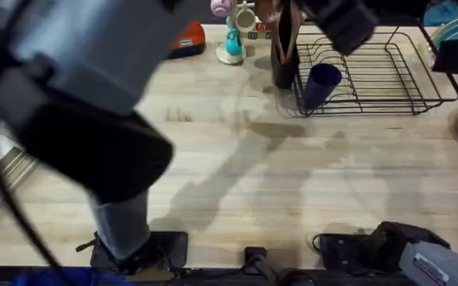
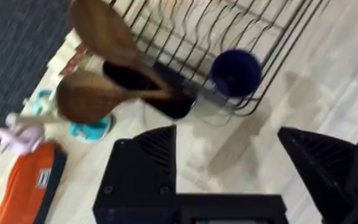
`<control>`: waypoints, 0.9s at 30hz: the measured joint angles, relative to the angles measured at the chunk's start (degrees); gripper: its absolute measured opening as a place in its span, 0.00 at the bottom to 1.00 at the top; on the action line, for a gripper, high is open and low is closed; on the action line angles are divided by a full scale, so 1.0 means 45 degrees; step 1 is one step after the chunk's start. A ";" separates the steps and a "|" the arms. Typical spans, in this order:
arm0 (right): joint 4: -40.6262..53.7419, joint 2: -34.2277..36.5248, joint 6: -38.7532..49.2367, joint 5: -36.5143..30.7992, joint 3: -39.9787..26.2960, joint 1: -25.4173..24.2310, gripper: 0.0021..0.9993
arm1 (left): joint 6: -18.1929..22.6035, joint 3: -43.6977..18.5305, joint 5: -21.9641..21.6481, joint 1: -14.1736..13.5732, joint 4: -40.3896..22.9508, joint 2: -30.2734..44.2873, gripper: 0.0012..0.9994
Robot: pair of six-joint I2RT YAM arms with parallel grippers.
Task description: Pick up the cup on the table and put them onto the rack.
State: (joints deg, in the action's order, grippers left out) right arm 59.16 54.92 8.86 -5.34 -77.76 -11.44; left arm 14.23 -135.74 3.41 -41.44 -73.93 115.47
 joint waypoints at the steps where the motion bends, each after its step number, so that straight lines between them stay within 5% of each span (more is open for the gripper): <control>1: 0.0000 0.0000 0.0000 0.0000 0.0000 0.0000 1.00 | 0.0040 0.0501 -0.0002 0.0149 0.0218 -0.0307 1.00; 15: -0.0073 0.0000 0.0000 0.0000 0.0000 0.0000 1.00 | 0.0461 0.8426 -0.0004 0.2525 0.4169 -0.6853 0.99; 27: -0.0087 0.0000 0.0000 0.0061 0.0000 0.0000 1.00 | 0.0565 1.3387 -0.1090 0.3100 0.5224 -1.1874 0.99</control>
State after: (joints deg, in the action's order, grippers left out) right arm 58.77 54.92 8.86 -5.07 -77.76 -11.44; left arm 16.78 -75.49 -1.50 -27.49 -50.42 62.04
